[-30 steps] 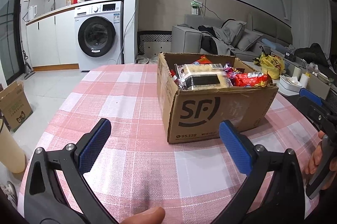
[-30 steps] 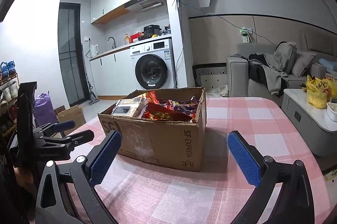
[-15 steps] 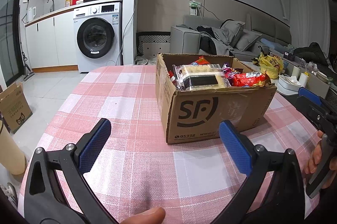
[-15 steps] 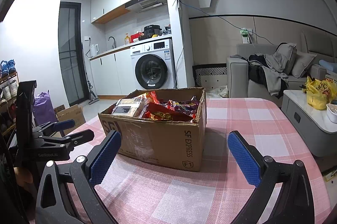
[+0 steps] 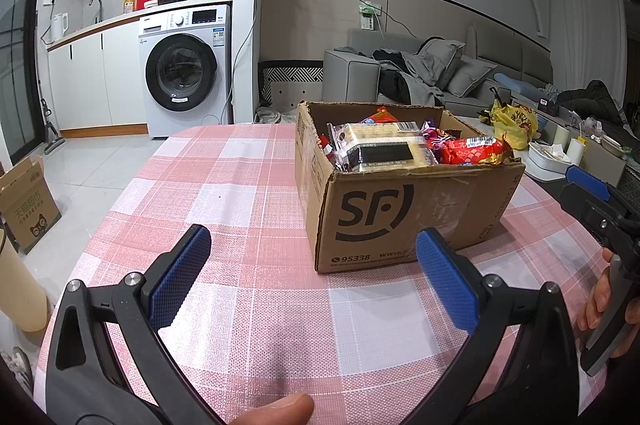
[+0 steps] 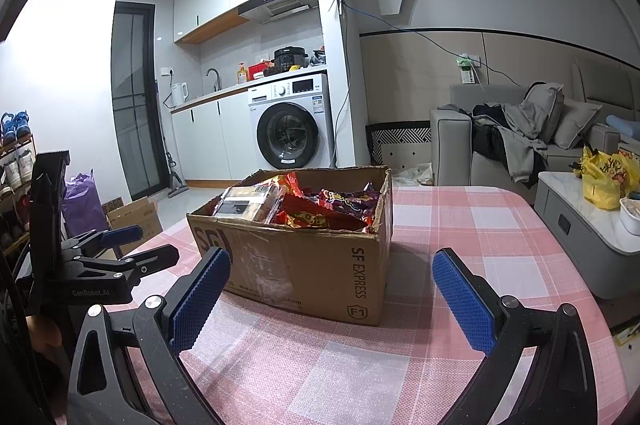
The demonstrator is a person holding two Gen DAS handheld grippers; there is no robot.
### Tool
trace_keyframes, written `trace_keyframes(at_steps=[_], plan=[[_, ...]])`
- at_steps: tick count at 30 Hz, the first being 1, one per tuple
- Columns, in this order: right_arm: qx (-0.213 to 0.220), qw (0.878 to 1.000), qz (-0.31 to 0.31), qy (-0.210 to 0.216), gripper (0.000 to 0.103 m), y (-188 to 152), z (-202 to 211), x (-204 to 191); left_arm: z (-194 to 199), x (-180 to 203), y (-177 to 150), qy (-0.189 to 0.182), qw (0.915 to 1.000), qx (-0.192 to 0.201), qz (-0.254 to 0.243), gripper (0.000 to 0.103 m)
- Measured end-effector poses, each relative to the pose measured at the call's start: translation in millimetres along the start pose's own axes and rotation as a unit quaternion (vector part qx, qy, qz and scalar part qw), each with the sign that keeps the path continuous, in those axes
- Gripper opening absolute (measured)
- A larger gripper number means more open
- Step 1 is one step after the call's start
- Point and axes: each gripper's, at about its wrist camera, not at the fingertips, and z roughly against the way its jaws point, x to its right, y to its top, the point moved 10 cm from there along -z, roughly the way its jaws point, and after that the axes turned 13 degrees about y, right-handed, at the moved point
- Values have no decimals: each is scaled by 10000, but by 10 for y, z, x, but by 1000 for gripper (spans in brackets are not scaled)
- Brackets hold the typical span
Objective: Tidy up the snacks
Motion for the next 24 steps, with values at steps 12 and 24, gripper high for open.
trace_keyframes(at_steps=[12, 24], plan=[[1, 10000, 9, 5, 103, -2, -2, -6, -9, 5, 15, -34, 10000, 11, -10, 102], [-7, 10000, 11, 4, 103, -3, -2, -7, -3, 5, 11, -31, 10000, 16, -11, 102]])
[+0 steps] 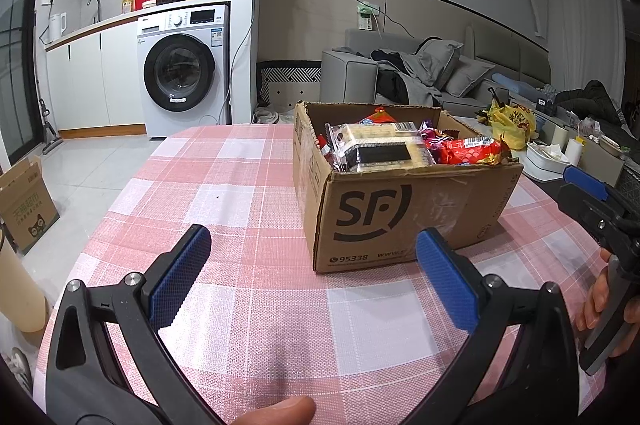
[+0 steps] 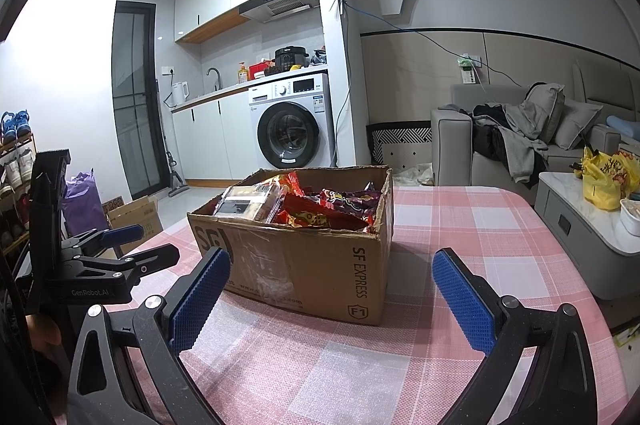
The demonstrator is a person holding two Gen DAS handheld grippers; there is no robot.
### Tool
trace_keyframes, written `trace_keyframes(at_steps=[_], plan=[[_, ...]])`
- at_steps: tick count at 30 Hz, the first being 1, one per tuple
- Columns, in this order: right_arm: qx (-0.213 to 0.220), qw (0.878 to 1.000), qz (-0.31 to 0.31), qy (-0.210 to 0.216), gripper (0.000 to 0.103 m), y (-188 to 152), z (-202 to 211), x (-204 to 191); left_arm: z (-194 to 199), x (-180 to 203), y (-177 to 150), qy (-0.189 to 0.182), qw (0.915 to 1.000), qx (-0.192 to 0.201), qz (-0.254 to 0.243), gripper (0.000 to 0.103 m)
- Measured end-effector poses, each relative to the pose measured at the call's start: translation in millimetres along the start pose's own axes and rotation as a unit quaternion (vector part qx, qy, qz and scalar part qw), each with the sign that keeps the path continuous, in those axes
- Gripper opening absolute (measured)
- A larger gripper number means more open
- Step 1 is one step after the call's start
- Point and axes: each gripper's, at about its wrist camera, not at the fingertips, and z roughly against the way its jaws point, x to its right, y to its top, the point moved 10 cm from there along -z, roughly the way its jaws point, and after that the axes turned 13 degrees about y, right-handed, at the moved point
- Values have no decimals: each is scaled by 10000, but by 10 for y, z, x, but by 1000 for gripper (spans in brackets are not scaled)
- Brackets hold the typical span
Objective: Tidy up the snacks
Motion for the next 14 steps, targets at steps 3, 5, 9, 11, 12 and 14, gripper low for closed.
trace_keyframes(at_steps=[3, 5, 9, 11, 12, 14], plan=[[-7, 10000, 10, 9, 103, -3, 2, -4, -4, 2, 2, -3, 10000, 3, 0, 102], [-6, 10000, 9, 10, 103, -1, 0, -4, 0, 2, -2, -2, 10000, -2, 2, 102], [-14, 10000, 11, 27, 103, -4, -2, -8, 13, 8, 11, -12, 10000, 20, -5, 102], [-18, 10000, 19, 30, 103, -2, -2, -10, 11, 10, 17, -20, 10000, 28, -8, 102], [-20, 10000, 21, 31, 103, -3, -3, -10, 9, 11, 22, -26, 10000, 34, -7, 102], [-28, 10000, 31, 42, 103, -5, -6, -9, 19, 6, 26, -37, 10000, 46, -4, 102]])
